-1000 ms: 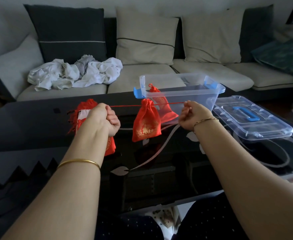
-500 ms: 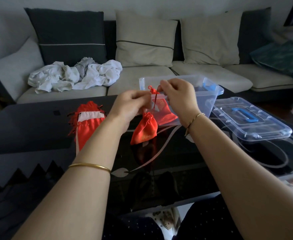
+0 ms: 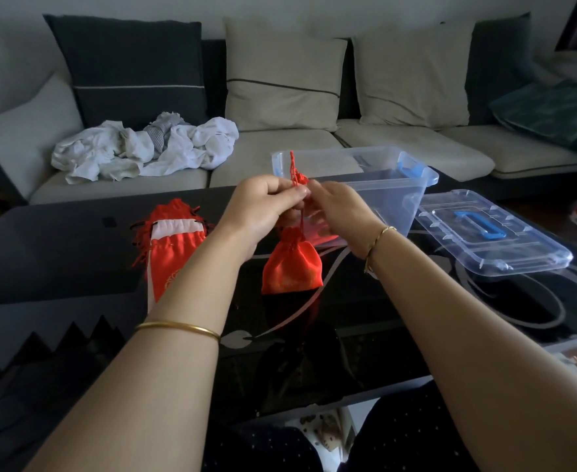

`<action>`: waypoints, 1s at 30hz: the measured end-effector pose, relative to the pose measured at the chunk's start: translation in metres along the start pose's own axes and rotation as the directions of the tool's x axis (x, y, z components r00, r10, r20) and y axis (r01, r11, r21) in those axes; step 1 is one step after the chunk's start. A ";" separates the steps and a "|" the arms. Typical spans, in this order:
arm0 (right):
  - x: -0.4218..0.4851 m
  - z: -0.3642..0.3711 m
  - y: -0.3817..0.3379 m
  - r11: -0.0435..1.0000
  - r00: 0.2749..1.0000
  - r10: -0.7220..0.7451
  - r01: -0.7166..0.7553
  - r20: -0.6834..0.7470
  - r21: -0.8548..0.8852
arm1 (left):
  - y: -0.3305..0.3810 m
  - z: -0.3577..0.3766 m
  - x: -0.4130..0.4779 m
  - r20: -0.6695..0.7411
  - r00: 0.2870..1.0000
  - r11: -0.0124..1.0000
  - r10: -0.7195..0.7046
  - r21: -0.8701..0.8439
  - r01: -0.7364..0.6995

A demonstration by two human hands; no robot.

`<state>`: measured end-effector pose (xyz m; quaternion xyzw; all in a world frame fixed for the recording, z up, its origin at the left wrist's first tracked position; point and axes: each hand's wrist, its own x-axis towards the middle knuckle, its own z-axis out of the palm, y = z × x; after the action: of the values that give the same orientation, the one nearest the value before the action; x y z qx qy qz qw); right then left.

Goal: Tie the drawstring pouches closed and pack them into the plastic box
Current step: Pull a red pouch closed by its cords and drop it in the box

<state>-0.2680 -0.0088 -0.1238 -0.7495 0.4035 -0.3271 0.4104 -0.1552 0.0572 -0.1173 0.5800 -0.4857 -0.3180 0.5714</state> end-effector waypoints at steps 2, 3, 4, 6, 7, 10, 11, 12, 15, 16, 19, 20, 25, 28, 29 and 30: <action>0.000 0.000 0.000 0.996 0.998 -0.062 0.060 -0.031 -0.070 | -0.001 0.000 0.000 -0.011 1.000 1.000 -0.004 -0.011 0.004; 0.001 -0.001 -0.001 0.997 0.996 -0.064 0.061 -0.058 -0.057 | -0.002 0.000 0.001 -0.027 1.000 1.000 -0.009 -0.026 0.008; 0.000 -0.002 -0.003 0.999 0.997 -0.032 0.033 -0.074 0.004 | -0.003 -0.001 0.001 -0.052 0.999 0.999 -0.017 -0.047 0.015; -0.002 -0.003 -0.005 0.982 0.998 0.067 -0.066 -0.004 0.179 | -0.005 -0.003 0.001 -0.099 0.995 0.997 -0.032 -0.077 0.025; -0.005 -0.004 -0.006 0.963 0.989 0.113 -0.131 0.092 0.235 | -0.005 -0.004 0.001 -0.111 0.993 0.997 -0.034 -0.075 0.025; -0.013 -0.006 -0.004 0.970 0.931 0.219 -0.239 0.292 0.033 | -0.006 -0.004 0.000 -0.086 0.996 1.000 -0.021 -0.018 0.020; -0.013 -0.007 -0.003 0.975 0.936 0.222 -0.214 0.275 -0.059 | -0.005 -0.003 0.000 -0.067 0.998 1.000 -0.011 0.013 0.011; -0.010 -0.006 -0.001 0.979 0.957 0.192 -0.173 0.219 -0.106 | -0.005 -0.003 -0.001 -0.047 0.999 0.999 0.007 0.045 -0.005; 0.000 -0.001 0.006 0.999 0.999 0.042 -0.042 -0.003 -0.021 | -0.003 -0.003 -0.001 0.022 0.993 0.973 0.118 0.195 -0.120; 0.001 0.001 0.005 0.994 0.999 0.040 -0.038 -0.013 0.099 | -0.002 -0.003 -0.001 0.043 0.983 0.944 0.178 0.275 -0.183; -0.002 0.007 0.005 0.915 0.989 0.083 -0.123 0.118 0.384 | -0.003 -0.001 -0.002 0.055 0.929 0.790 0.366 0.510 -0.341; -0.004 0.007 0.005 0.899 0.982 0.097 -0.157 0.163 0.410 | -0.004 0.000 -0.004 0.037 0.908 0.736 0.418 0.572 -0.362; -0.007 0.002 0.006 0.797 0.934 0.095 -0.279 0.345 0.535 | -0.005 0.001 -0.005 -0.061 0.823 0.667 0.564 0.621 -0.411; -0.007 0.000 0.008 0.804 0.919 0.065 -0.279 0.389 0.525 | -0.007 0.000 -0.003 -0.080 0.827 0.700 0.556 0.581 -0.415; -0.006 0.000 0.008 0.809 0.919 0.059 -0.273 0.390 0.521 | -0.008 -0.001 -0.002 -0.086 0.830 0.713 0.552 0.564 -0.416; -0.006 -0.001 0.007 0.821 0.924 0.064 -0.264 0.377 0.506 | -0.009 -0.001 -0.002 -0.095 0.834 0.727 0.543 0.550 -0.411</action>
<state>-0.2738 -0.0064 -0.1309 -0.6077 0.2789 -0.2555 0.6982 -0.1528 0.0583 -0.1264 0.5987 -0.6093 0.0558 0.5170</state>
